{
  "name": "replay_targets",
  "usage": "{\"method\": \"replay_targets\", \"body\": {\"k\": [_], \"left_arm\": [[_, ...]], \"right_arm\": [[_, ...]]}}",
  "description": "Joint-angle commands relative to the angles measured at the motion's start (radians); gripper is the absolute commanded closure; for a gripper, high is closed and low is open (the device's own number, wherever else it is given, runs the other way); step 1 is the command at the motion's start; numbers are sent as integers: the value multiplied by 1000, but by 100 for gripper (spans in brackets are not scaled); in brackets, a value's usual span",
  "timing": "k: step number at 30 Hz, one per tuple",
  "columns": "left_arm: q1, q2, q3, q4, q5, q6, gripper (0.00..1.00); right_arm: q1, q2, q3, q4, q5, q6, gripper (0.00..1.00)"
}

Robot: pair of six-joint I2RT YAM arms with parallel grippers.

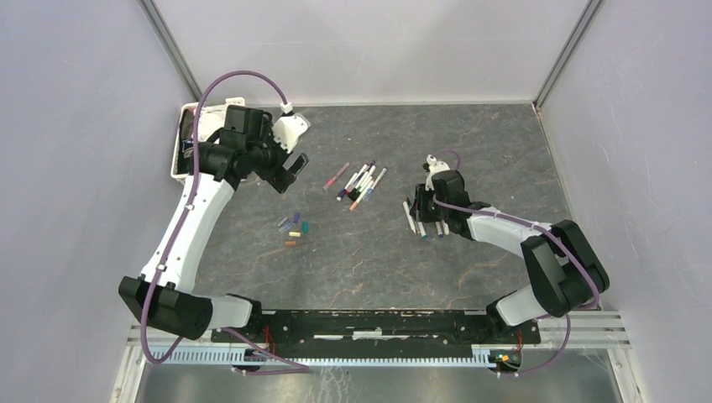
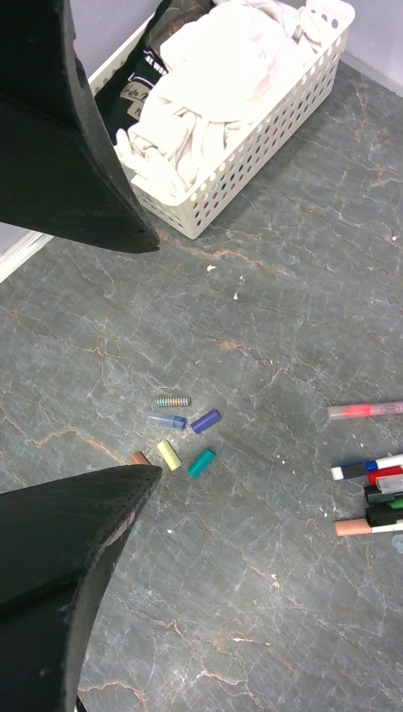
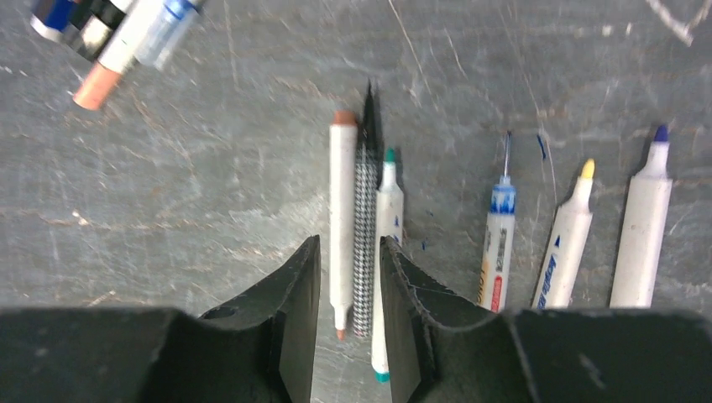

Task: Open the pen caps
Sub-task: Place the pen at the center of the board, then pick up the pen from the center of the board.

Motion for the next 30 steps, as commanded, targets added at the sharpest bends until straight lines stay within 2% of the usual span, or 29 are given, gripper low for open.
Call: {"method": "replay_targets", "body": {"k": [1, 8, 17, 23, 30], "left_arm": [[17, -29, 48, -12, 5, -47, 0], [61, -28, 49, -40, 50, -69, 0], [61, -62, -30, -59, 120, -88, 0], [61, -84, -72, -68, 156, -87, 0], [61, -88, -86, -69, 175, -92, 0]], "right_arm": [[34, -28, 133, -20, 45, -10, 63], [121, 178, 421, -137, 144, -13, 58], [125, 494, 745, -247, 224, 19, 59], [133, 588, 871, -305, 252, 21, 60], [132, 649, 896, -337, 302, 30, 62]]}}
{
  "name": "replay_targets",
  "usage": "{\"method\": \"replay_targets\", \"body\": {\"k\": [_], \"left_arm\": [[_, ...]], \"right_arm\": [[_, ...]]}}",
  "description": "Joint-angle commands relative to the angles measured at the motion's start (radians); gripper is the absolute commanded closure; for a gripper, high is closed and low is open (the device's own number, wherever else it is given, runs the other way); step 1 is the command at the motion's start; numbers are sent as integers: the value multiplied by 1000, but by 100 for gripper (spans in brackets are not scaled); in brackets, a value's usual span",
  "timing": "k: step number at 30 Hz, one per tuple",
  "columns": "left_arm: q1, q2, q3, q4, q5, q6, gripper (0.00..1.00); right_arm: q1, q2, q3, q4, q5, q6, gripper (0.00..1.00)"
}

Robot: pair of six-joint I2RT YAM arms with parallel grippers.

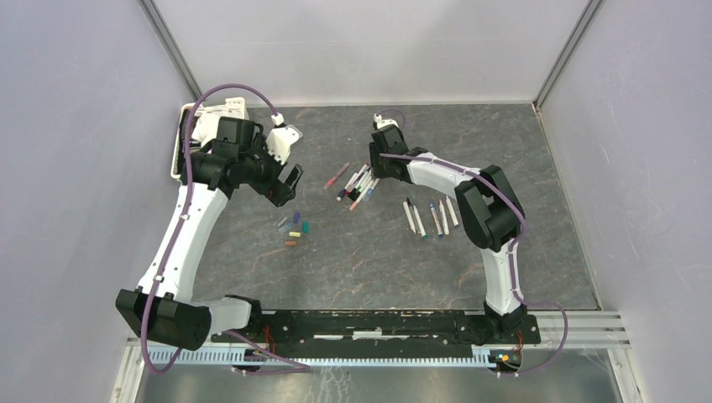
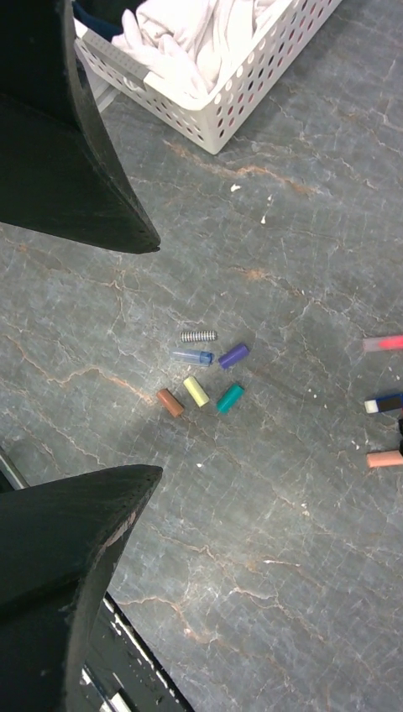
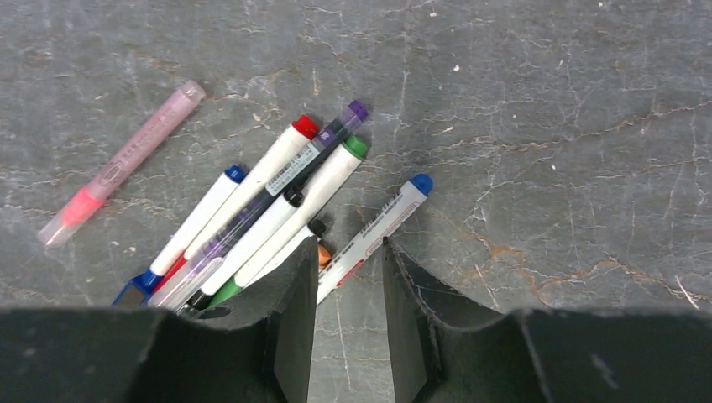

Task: Open the pen caps
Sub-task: Pick up the pen from the center of the board.

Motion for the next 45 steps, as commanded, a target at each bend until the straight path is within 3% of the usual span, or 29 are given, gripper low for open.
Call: {"method": "replay_targets", "body": {"k": [1, 10, 19, 23, 31, 36, 41, 45], "left_arm": [[2, -25, -3, -4, 38, -37, 0], [2, -48, 2, -19, 26, -32, 0], [2, -43, 10, -26, 58, -38, 0], [2, -32, 10, -21, 77, -64, 0], [2, -41, 3, -21, 170, -105, 0], [2, -45, -55, 30, 303, -176, 0], [-1, -78, -140, 108, 494, -229, 0], [-1, -99, -150, 129, 620, -233, 0]], "right_arm": [[4, 42, 40, -48, 72, 21, 62], [3, 86, 59, -66, 94, 24, 64], [-5, -27, -100, -5, 90, 36, 96], [-12, -140, -192, 67, 59, 73, 100], [25, -468, -454, 362, -25, 216, 100], [133, -663, -621, 686, -46, 296, 100], [256, -735, -666, 915, 16, 337, 100], [322, -719, -642, 1005, 43, 413, 100]]}}
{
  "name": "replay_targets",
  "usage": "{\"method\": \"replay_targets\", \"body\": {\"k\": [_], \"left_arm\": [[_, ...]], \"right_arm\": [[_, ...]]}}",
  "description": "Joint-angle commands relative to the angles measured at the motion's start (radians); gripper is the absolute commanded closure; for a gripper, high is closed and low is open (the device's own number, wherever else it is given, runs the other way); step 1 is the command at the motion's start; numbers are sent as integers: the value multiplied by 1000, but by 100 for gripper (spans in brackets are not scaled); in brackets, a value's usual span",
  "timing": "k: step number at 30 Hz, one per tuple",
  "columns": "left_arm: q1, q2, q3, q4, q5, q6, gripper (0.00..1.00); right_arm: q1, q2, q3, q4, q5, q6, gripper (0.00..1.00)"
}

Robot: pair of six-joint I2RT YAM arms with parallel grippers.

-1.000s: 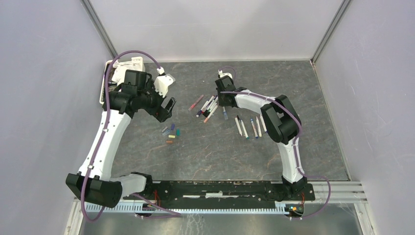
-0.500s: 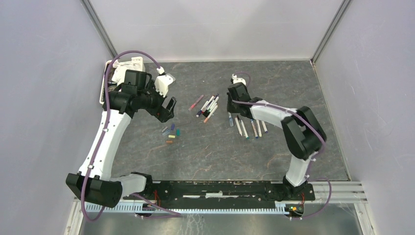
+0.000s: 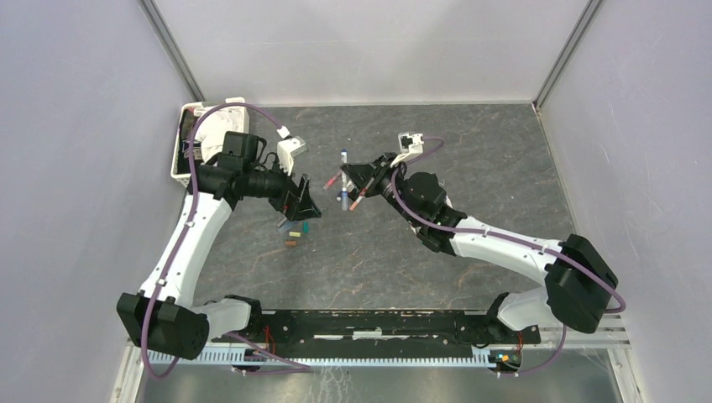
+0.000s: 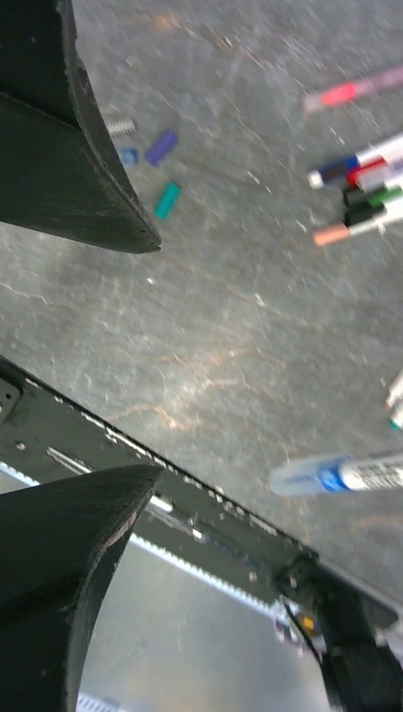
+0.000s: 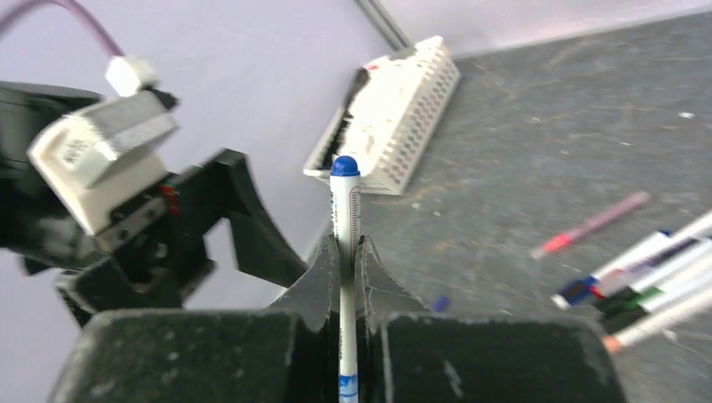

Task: Open the pen caps
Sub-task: Pick up the pen from the center of the board.

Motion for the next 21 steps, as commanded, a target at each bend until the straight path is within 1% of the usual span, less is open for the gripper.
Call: {"method": "replay_targets", "body": {"k": [1, 3, 8, 11, 13, 15, 17, 18, 21], "left_arm": [[0, -55, 3, 73, 230, -61, 0], [0, -59, 6, 75, 267, -64, 0], [0, -71, -4, 91, 310, -69, 2], [0, -72, -21, 107, 342, -87, 9], [0, -72, -19, 108, 357, -89, 18], [0, -75, -14, 108, 359, -86, 29], [0, -76, -7, 108, 336, -84, 44], [0, -74, -5, 107, 330, -83, 48], [0, -67, -6, 106, 278, -79, 72]], "right_arm": [[51, 5, 25, 208, 59, 94, 100], [76, 24, 50, 220, 64, 109, 100], [126, 62, 92, 251, 88, 142, 100], [148, 75, 106, 271, 107, 142, 100], [161, 80, 112, 270, 128, 129, 100], [174, 78, 105, 274, 150, 121, 100], [183, 72, 92, 288, 170, 113, 100], [188, 68, 87, 289, 179, 109, 100], [195, 60, 73, 289, 201, 89, 100]]}}
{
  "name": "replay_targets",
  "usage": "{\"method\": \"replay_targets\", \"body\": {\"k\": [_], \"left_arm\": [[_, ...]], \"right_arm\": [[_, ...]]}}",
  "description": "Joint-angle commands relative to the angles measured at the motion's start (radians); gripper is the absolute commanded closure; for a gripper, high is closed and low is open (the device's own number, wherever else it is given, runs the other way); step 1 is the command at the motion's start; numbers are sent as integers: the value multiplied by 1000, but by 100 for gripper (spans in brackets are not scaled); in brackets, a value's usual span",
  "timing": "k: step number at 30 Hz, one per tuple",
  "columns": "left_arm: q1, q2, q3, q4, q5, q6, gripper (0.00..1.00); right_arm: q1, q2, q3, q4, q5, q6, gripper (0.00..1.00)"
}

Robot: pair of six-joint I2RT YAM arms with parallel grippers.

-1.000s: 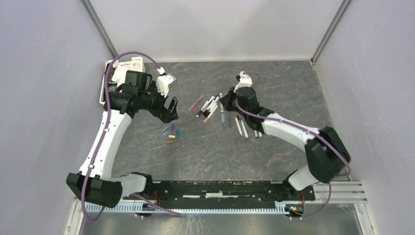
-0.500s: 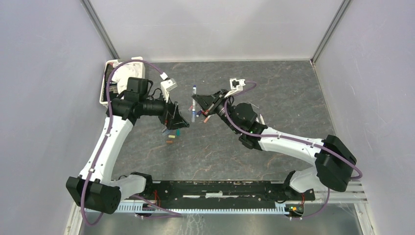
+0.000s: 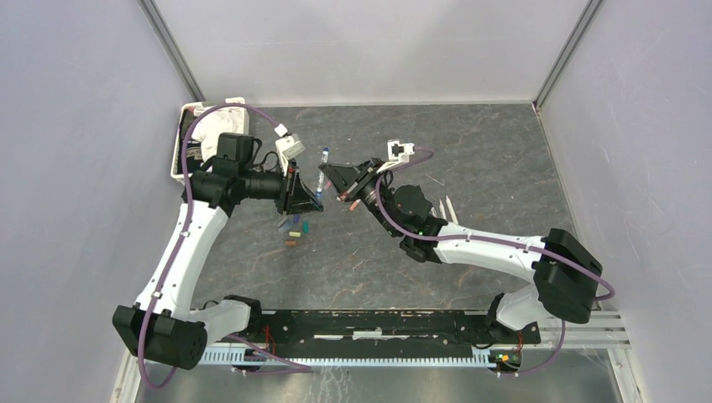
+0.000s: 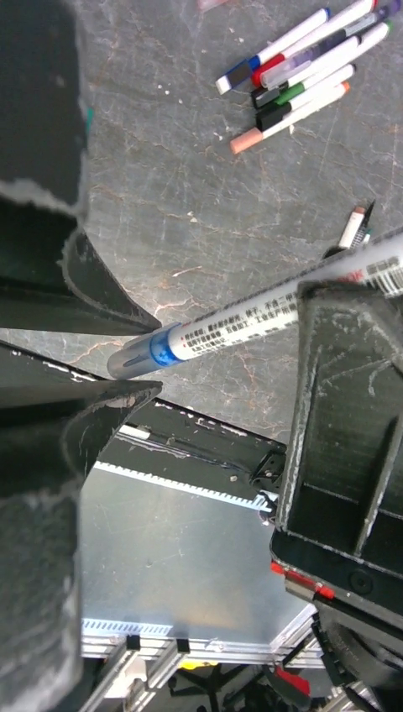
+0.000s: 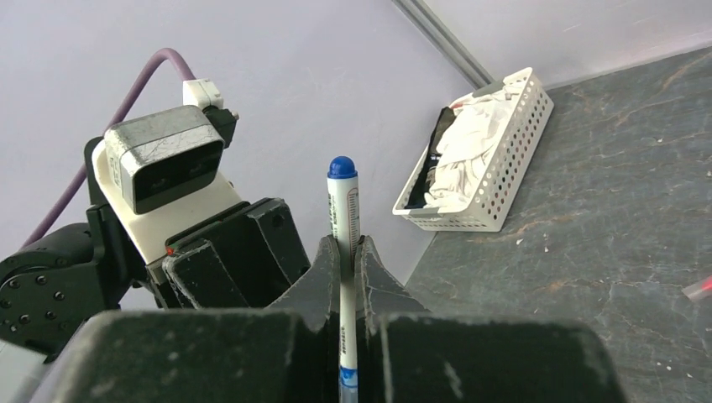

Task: Open the pen caps
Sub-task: Pick up the pen from the center of the board.

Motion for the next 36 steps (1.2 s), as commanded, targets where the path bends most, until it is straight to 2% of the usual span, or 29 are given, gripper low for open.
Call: {"method": "replay_targets", "body": {"k": [1, 3, 5, 8, 9, 13, 15, 18, 23, 27, 36], "left_arm": [[0, -7, 14, 21, -43, -14, 79], [0, -3, 14, 8, -69, 4, 93], [0, 0, 15, -1, -96, 21, 97], [0, 4, 28, -34, -163, 95, 98], [0, 4, 36, -53, -208, 135, 98], [1, -11, 40, -160, -404, 418, 98], [0, -28, 9, -199, -496, 551, 98], [-3, -49, -35, -267, -585, 732, 98], [-22, -92, -69, -369, -648, 961, 98], [-79, -120, -81, -374, -707, 1024, 98], [-223, -127, -112, -350, -794, 1015, 98]], "right_arm": [[15, -23, 7, 68, 57, -26, 100], [17, -33, -3, 58, 65, -36, 100], [17, -42, -14, 52, 66, -45, 100], [10, -58, -3, -40, 55, -72, 82], [-4, -70, 7, -91, 34, -80, 73], [-138, -117, 63, -318, -191, -92, 53], [-200, -117, 113, -436, -336, -120, 50], [-264, -112, 163, -553, -473, -187, 44], [-287, -2, 286, -745, -715, -260, 42], [-281, 107, 295, -725, -946, -198, 43], [-217, 216, 309, -601, -1081, -94, 45]]}}
